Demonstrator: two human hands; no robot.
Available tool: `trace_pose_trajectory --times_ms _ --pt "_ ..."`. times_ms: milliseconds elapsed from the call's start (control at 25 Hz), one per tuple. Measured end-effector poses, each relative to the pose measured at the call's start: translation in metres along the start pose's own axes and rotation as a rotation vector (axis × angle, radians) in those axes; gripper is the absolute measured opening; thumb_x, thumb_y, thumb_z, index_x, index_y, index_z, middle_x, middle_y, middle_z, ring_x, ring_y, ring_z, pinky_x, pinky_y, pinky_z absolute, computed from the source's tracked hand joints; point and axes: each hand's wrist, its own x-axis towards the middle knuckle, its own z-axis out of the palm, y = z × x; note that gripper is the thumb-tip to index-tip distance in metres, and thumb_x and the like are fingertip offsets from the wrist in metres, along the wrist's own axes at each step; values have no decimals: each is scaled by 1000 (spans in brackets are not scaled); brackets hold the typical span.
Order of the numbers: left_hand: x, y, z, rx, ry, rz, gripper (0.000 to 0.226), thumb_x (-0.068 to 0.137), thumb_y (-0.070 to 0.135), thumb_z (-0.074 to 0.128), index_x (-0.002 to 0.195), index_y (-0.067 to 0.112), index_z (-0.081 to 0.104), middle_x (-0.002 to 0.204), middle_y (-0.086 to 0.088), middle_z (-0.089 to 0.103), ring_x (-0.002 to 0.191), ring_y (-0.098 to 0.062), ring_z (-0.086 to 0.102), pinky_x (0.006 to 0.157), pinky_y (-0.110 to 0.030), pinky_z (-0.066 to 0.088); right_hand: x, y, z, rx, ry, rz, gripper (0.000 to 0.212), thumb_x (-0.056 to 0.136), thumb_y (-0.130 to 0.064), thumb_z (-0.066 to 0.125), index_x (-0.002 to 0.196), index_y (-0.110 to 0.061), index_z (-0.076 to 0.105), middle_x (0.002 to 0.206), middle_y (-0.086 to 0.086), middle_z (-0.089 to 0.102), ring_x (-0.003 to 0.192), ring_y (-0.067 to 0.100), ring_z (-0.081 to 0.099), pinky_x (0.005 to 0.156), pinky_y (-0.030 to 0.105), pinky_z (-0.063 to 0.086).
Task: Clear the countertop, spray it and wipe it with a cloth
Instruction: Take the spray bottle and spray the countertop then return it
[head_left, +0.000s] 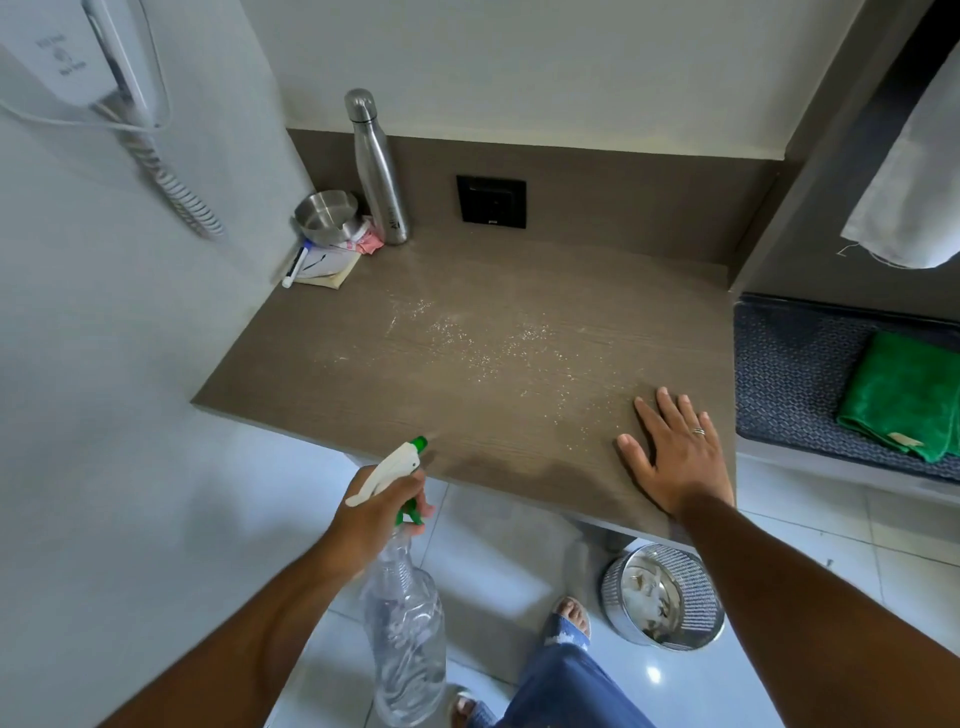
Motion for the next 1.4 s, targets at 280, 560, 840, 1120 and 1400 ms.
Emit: trace_pose_trajectory --times_ms 280,560,840,1120,1400 --pt "8 24 9 -203 247 4 24 96 19 60 75 8 66 70 -12 71 82 -39 68 86 -57 55 -1 0 -3 8 -19 -9 72 93 -68 9 152 -29 26 162 4 18 149 25 10 121 44 9" --pt "-15 76 -6 -192 282 163 21 96 23 60 113 31 69 113 -2 74 93 -29 74 74 -41 62 -2 0 -9 12 -62 -14 68 95 -63 19 153 -26 24 162 7 15 149 28 9 120 45 8" --pt "-4 206 21 -98 298 560 27 93 36 57 115 24 69 115 -3 73 72 -25 73 68 -34 61 -3 4 -9 16 -99 -39 73 92 -68 12 154 -28 17 163 7 9 150 28 3 121 45 2" --pt "55 296 122 -160 -43 792 16 92 32 60 96 24 73 110 -8 72 115 -29 65 83 -42 58 -4 6 -4 83 -95 -21 75 91 -70 12 153 -28 23 163 5 11 150 26 5 120 44 1" --pt "118 326 284 -156 -636 869 19 98 19 55 102 10 71 111 -16 72 106 -37 69 77 -36 59 -2 2 -11 164 -27 13 66 89 -65 37 144 -29 44 157 4 31 146 26 26 116 42 9"
